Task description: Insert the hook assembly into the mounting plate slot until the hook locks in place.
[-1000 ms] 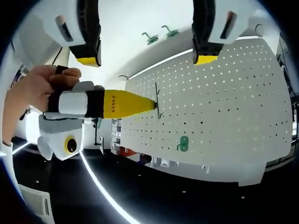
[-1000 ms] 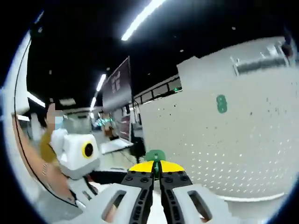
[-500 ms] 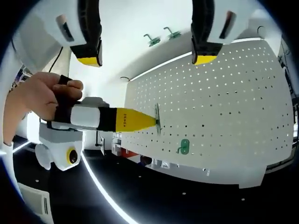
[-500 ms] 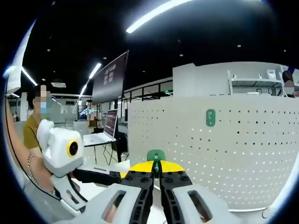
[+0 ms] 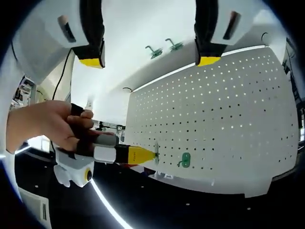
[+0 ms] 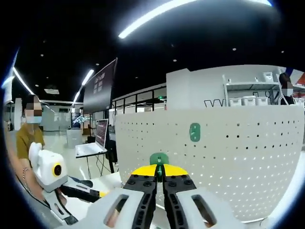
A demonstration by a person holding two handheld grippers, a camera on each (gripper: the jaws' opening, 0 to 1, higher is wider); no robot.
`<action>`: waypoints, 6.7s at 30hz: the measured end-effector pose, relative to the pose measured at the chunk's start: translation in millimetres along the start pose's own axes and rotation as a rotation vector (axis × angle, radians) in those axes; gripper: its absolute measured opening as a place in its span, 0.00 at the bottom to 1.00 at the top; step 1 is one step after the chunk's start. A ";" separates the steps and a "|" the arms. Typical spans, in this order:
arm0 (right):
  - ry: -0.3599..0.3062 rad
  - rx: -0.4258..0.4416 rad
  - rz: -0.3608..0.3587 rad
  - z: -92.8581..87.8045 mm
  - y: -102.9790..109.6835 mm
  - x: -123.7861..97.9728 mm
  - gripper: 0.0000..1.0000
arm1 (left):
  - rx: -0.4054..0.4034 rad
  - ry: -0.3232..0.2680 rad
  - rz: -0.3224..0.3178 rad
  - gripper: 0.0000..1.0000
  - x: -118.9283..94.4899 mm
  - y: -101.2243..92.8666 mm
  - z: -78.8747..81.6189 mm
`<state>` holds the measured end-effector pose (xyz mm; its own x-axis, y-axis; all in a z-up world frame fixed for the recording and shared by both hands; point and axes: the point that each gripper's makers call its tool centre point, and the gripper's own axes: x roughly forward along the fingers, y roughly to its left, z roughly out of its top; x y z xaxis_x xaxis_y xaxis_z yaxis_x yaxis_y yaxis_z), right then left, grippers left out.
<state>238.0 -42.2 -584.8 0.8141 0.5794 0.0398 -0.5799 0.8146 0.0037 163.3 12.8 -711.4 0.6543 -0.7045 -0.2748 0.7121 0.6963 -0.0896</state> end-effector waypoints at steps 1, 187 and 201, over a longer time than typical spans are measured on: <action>-0.005 0.003 -0.008 1.6 -3.8 1.0 0.01 | 0.000 0.004 0.001 0.79 -0.7 0.6 -1.5; -0.044 -0.008 0.034 -10.5 -48.9 -6.9 0.54 | -0.008 0.104 0.037 0.76 -38.8 23.2 -38.3; 0.026 -0.022 0.063 -40.1 -38.8 -29.9 0.59 | -0.015 0.101 0.044 0.75 -38.4 24.4 -40.7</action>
<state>237.3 -90.1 -626.2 0.7767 0.6298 0.0136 -0.6295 0.7767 -0.0205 145.2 62.5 -741.9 0.6556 -0.6561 -0.3739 0.6786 0.7290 -0.0895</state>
